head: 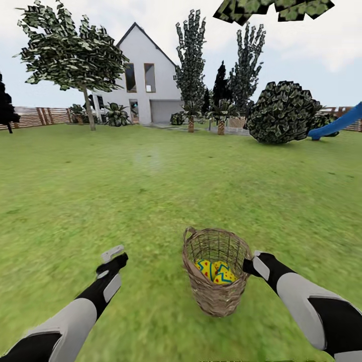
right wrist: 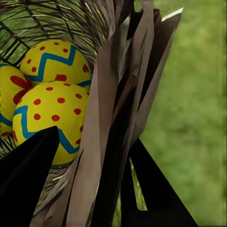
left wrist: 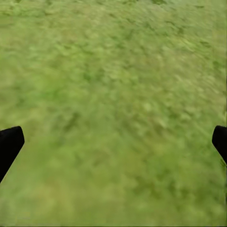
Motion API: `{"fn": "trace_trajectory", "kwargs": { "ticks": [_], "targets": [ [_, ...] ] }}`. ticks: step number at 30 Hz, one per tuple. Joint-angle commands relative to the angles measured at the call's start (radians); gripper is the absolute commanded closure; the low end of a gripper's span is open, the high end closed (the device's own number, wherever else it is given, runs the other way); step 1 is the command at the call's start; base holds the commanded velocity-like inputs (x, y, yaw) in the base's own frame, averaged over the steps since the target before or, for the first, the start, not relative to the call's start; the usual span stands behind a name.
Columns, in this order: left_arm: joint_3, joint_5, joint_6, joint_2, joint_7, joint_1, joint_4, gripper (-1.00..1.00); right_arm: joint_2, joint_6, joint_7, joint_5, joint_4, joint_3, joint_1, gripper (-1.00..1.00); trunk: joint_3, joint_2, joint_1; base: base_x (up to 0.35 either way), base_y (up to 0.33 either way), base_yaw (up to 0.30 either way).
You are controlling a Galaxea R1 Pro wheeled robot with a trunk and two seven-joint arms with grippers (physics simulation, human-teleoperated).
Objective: Take the three Easter eggs out of the wicker basket on the lawn in the garden, then place them on the lawn next to a single tree (choose any tree) so that all three eggs are next to the same tree and none are left in the basket.
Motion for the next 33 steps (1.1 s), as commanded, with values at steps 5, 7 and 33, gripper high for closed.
{"fn": "trace_trajectory", "kwargs": {
  "ticks": [5, 7, 33],
  "targets": [
    [0.004, -0.094, -0.083, -0.026, -0.002, 0.004, 0.037, -1.0, -0.024, 0.003, 0.006, -0.017, -0.004, -0.028, 0.0, 1.0, -0.001, 0.0, 0.0, 0.0, 0.0, -0.263],
    [0.004, -0.096, -0.086, -0.027, 0.0, 0.004, 0.038, -1.0, -0.026, 0.003, 0.01, -0.017, -0.004, -0.036, 0.0, 1.0, -0.001, 0.0, 0.0, 0.0, 0.0, -0.263],
    [0.004, -0.096, -0.076, -0.041, 0.004, 0.003, 0.057, -1.0, -0.04, 0.003, 0.012, -0.015, -0.004, -0.042, 0.0, 1.0, 0.004, 0.0, 0.0, 0.0, -0.052, -0.1]
  ]
}}
